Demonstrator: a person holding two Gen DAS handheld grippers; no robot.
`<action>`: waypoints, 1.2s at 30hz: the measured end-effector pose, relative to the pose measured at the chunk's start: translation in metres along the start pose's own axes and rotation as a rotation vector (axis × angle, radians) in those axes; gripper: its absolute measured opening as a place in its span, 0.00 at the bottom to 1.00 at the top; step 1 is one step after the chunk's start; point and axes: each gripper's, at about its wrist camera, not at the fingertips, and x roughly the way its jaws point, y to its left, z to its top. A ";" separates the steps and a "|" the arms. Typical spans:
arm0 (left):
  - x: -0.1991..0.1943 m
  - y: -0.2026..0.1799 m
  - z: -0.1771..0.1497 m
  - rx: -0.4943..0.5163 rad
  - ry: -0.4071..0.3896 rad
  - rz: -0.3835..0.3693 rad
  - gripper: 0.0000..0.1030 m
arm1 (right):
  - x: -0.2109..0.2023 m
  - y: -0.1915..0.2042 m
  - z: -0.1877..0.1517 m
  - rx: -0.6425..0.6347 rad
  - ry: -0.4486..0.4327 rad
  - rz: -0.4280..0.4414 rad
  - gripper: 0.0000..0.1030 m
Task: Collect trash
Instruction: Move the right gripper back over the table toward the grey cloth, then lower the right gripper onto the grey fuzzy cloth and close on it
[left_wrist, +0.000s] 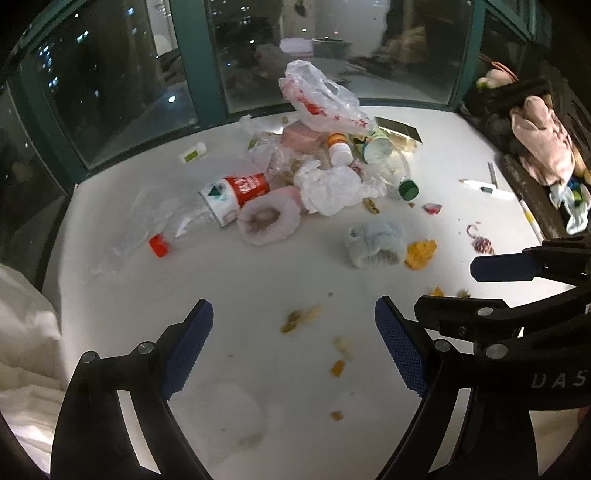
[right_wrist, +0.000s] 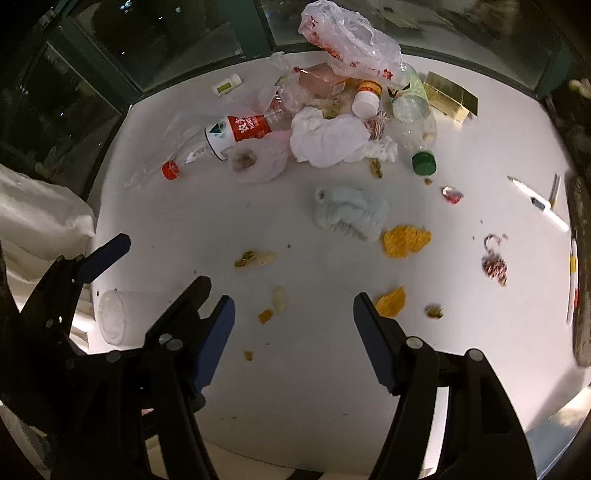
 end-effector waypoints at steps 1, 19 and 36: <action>0.002 -0.005 0.001 -0.002 0.004 -0.001 0.84 | 0.000 -0.005 0.001 -0.009 0.004 0.001 0.62; 0.057 -0.073 0.020 -0.015 0.137 0.120 0.84 | 0.026 -0.065 0.023 -0.167 0.035 0.050 0.62; 0.127 -0.030 0.049 -0.108 0.213 0.124 0.84 | 0.092 -0.073 0.087 -0.135 0.107 0.085 0.62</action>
